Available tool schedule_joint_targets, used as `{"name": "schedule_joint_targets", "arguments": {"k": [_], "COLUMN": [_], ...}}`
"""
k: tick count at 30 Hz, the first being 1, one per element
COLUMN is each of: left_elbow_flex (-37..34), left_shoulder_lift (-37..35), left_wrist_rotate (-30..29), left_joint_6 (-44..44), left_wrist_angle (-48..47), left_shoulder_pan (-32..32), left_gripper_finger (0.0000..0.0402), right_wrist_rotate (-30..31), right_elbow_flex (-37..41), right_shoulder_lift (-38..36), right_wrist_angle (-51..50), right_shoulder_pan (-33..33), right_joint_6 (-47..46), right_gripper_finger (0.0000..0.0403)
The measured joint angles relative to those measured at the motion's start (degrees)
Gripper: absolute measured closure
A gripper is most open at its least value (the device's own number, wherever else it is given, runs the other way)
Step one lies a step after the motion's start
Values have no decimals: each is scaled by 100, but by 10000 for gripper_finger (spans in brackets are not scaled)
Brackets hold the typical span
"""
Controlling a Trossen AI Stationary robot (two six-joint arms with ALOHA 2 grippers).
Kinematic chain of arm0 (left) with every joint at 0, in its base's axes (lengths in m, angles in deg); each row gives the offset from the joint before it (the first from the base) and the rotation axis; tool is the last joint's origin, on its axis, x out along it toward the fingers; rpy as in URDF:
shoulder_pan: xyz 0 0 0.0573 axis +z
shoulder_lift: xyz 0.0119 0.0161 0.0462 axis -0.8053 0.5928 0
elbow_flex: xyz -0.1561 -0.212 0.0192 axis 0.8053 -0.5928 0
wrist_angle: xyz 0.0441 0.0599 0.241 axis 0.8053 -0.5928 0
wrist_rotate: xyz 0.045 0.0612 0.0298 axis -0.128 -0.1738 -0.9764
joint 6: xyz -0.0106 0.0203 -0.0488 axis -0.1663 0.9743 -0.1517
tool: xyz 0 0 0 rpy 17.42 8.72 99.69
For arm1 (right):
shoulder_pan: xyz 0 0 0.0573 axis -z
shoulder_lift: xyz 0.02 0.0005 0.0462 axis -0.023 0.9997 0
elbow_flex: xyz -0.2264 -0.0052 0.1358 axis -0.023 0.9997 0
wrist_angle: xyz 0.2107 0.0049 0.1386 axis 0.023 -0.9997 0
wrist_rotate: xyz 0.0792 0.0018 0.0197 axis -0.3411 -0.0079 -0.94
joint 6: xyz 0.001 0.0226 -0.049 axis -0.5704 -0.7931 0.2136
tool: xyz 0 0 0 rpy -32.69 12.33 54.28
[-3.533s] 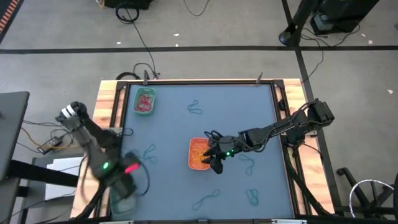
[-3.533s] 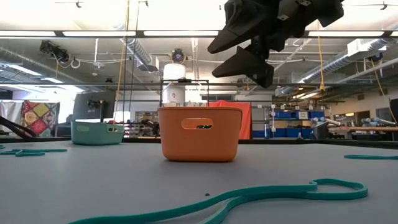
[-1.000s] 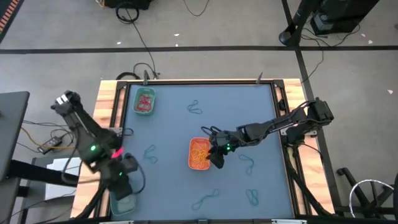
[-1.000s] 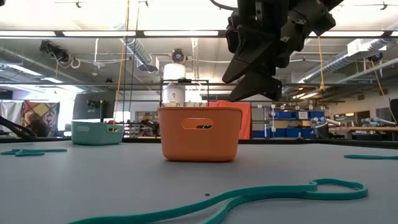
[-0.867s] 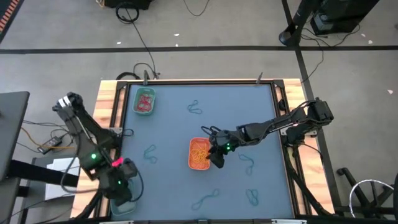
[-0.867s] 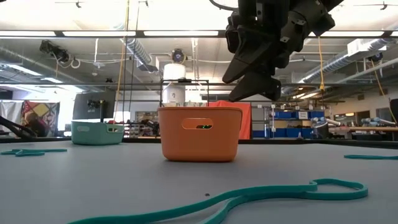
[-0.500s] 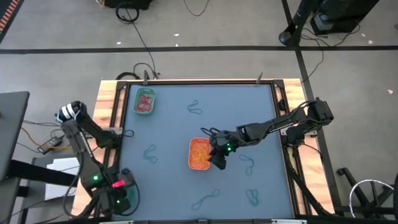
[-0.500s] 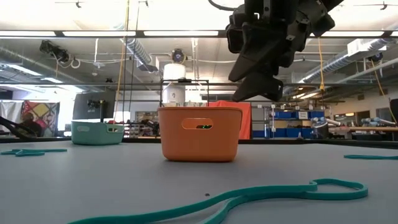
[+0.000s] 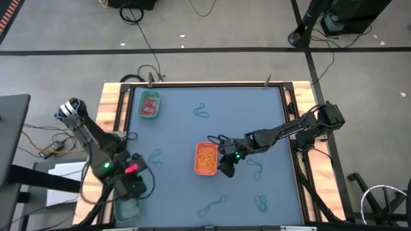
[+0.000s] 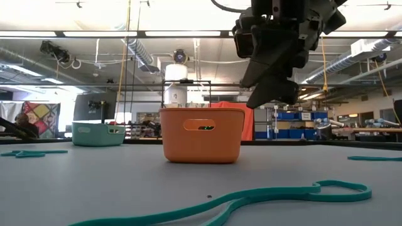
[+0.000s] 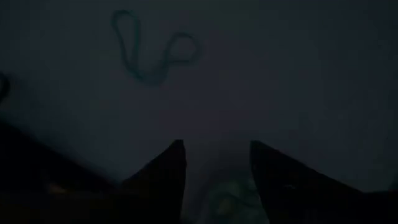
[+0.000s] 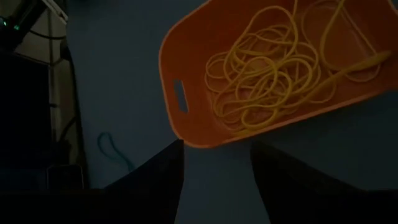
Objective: Sort rubber bands into baskets
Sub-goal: Put the blue rubber band into the blue bin
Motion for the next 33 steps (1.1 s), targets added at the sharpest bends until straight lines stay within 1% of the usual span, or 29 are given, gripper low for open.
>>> {"name": "schedule_joint_targets", "arguments": {"k": [2,5,6,8,10,13,17,20,23,27,29,32,33], "left_elbow_flex": [-303,-835,-1005,-1333,-1585,-1899,-2198,-2389,-2630,-2893,-2984,-3121,-3161], "left_shoulder_lift": [-187,-419,-480,-579,-595,-592,-592,-592,-590,-588,-590,-581,-565], "left_wrist_rotate": [-8,32,119,495,744,769,663,649,780,1070,1075,1065,969], "left_joint_6": [433,1360,1708,2396,2922,3610,4364,4806,5166,5346,5358,5633,5674], "left_wrist_angle": [163,715,908,1366,1654,1775,1974,2247,2751,3245,3398,3425,3447], "left_shoulder_pan": [257,645,784,1126,1495,1908,2336,2554,2734,2899,2944,2954,2952], "left_gripper_finger": [220,220,220,220,220,220,220,220,220,220,221,236,245], "right_wrist_rotate": [2,2,2,2,2,0,0,30,126,234,307,310,326], "right_elbow_flex": [0,0,0,0,0,0,0,0,0,0,0,0,0], "right_shoulder_lift": [2,0,0,0,0,0,0,0,0,0,1,0,0], "right_wrist_angle": [0,7,8,7,9,9,8,7,9,7,9,9,9], "right_shoulder_pan": [18,26,26,22,-15,-76,-144,-192,-225,-230,-225,-225,-225], "right_joint_6": [-96,-226,-292,-441,-576,-722,-1024,-1173,-1267,-1391,-1428,-1464,-1465], "right_gripper_finger": [206,206,206,206,206,206,206,206,206,206,206,206,206]}}
